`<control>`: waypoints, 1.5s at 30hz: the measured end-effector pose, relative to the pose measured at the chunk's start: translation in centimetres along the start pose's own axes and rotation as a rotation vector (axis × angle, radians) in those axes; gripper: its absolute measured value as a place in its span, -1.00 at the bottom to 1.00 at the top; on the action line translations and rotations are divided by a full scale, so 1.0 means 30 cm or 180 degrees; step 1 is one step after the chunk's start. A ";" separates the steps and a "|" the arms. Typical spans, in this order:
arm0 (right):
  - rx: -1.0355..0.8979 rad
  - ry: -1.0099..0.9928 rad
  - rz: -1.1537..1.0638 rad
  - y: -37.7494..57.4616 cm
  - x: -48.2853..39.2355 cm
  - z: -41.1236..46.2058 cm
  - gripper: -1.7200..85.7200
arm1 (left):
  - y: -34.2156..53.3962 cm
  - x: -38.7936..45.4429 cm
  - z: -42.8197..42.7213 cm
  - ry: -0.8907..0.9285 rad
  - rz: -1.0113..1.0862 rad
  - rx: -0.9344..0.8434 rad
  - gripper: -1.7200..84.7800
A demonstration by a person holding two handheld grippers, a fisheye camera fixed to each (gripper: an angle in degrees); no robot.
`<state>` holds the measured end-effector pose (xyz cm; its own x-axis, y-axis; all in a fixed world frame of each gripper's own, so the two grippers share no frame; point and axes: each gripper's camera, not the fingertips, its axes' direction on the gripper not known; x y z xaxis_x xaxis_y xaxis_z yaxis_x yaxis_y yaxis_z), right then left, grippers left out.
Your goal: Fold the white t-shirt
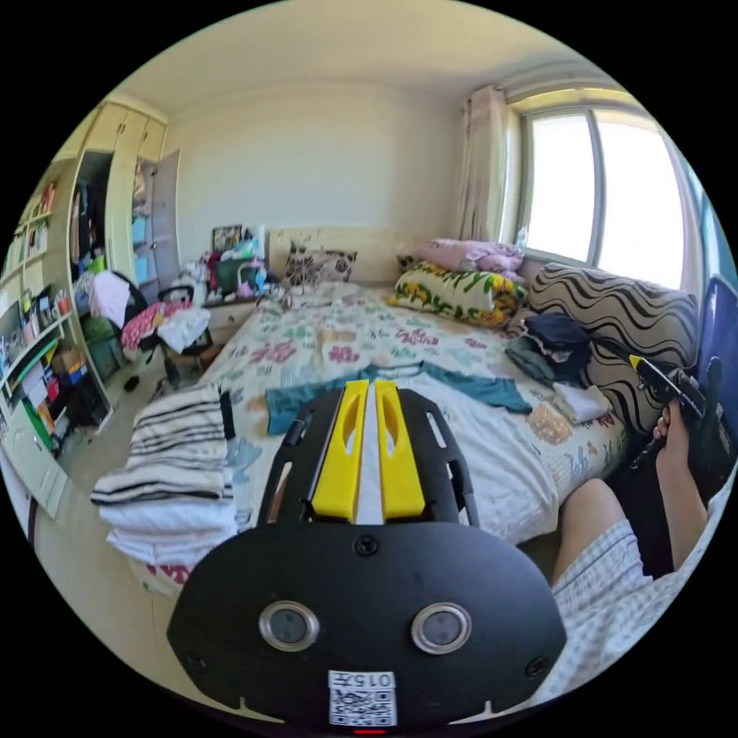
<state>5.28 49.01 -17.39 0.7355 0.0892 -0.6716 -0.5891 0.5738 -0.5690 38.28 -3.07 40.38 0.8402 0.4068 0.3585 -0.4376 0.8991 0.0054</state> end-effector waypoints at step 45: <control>-0.1359 -0.0656 0.0671 0.123 0.679 1.351 -0.97 | -0.731 1.774 2.519 0.2097 0.0924 -0.1905 -0.95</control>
<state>31.66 85.93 -13.95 0.6114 0.3503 -0.7096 -0.7840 0.1464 -0.6033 68.39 -13.34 129.88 0.8160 0.4733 -0.3319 -0.5751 0.6069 -0.5485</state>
